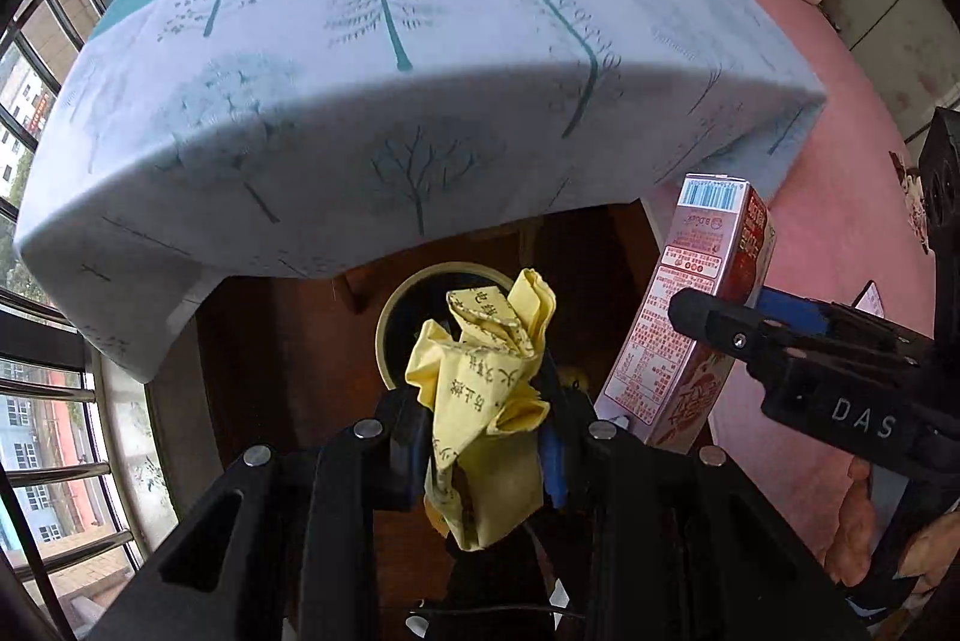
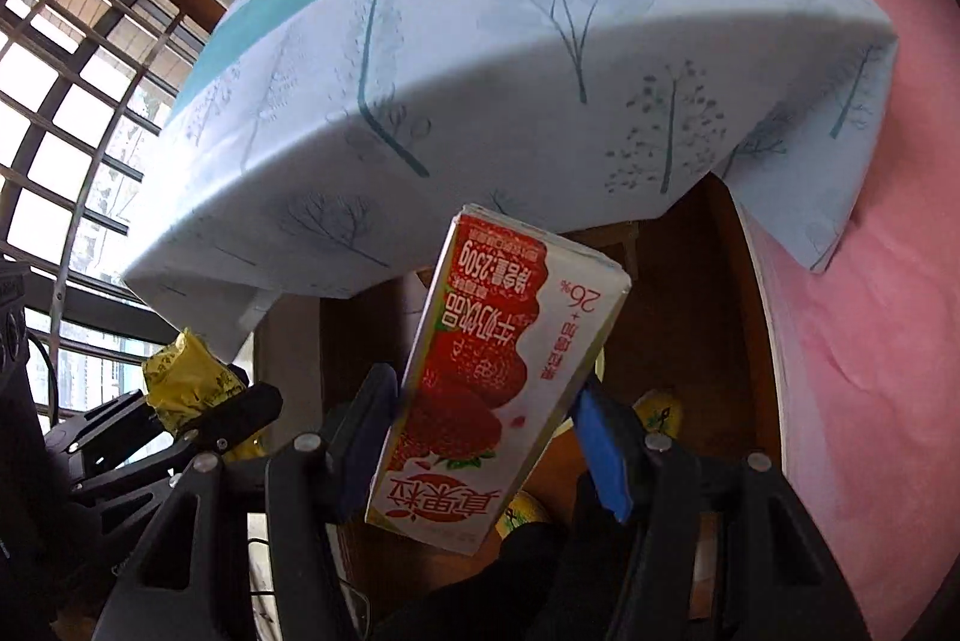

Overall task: Collect trash
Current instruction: 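Carry the yellow wrapper and juice carton down over the blue bin, then open both grippers to drop the wrapper and carton into the bin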

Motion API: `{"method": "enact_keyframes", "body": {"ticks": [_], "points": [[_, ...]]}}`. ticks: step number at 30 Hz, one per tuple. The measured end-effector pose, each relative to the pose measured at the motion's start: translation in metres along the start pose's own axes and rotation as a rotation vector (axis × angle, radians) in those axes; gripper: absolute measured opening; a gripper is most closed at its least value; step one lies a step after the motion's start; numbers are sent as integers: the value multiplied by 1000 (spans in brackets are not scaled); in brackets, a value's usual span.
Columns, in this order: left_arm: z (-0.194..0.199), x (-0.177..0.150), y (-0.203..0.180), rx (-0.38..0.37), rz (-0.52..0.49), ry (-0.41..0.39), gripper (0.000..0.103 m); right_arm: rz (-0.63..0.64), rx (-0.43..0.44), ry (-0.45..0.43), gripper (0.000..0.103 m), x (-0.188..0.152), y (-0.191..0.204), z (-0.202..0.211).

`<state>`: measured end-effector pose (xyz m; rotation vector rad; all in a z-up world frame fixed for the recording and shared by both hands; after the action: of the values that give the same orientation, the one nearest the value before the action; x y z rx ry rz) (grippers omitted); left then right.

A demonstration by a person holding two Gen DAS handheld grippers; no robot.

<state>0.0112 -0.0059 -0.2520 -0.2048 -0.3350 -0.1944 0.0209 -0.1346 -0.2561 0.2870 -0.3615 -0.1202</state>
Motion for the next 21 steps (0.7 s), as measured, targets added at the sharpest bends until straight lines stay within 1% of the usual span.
{"method": "enact_keyframes", "body": {"ticks": [4,6,8,10,13,14,15,16,17,19,20,21], "points": [[-50,-13,2,20,-16,10,28,55,-30,35,59,-17,-9,-50],[-77,-18,6,31,-24,9,29,66,-30,51,60,-25,-15,-76],[-100,-22,8,7,-17,-12,29,68,-28,67,60,-31,-22,-103],[-123,-26,12,15,-27,-25,31,70,-17,81,60,-36,-28,-128],[-156,-35,18,12,-34,1,37,65,1,98,61,-39,-34,-160],[-166,-38,21,18,-32,10,45,56,4,103,61,-39,-37,-170],[-174,-40,25,26,-28,14,55,45,8,115,61,-39,-41,-180],[-182,-42,30,39,-22,19,60,29,15,133,61,-40,-45,-190],[-188,-43,34,53,-17,28,69,12,22,151,61,-41,-47,-198],[-198,-44,40,71,-11,39,75,-4,21,164,64,-41,-53,-210],[-201,-45,42,87,-11,47,80,0,12,159,67,-40,-55,-213],[-205,-44,44,97,-9,49,81,6,6,155,68,-39,-55,-214]]}}
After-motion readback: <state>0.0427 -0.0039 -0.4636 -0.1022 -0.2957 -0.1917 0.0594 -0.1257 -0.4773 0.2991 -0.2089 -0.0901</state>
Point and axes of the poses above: each gripper's, at about its wrist camera, not at the fingertips, and z roughly against the way its jaws point, y to its left, x to its top, the point moved 9 cm from there along -z, roughly the way its jaws point, and after that the axes turned 5 degrees about -y, right-handed, at the moved point
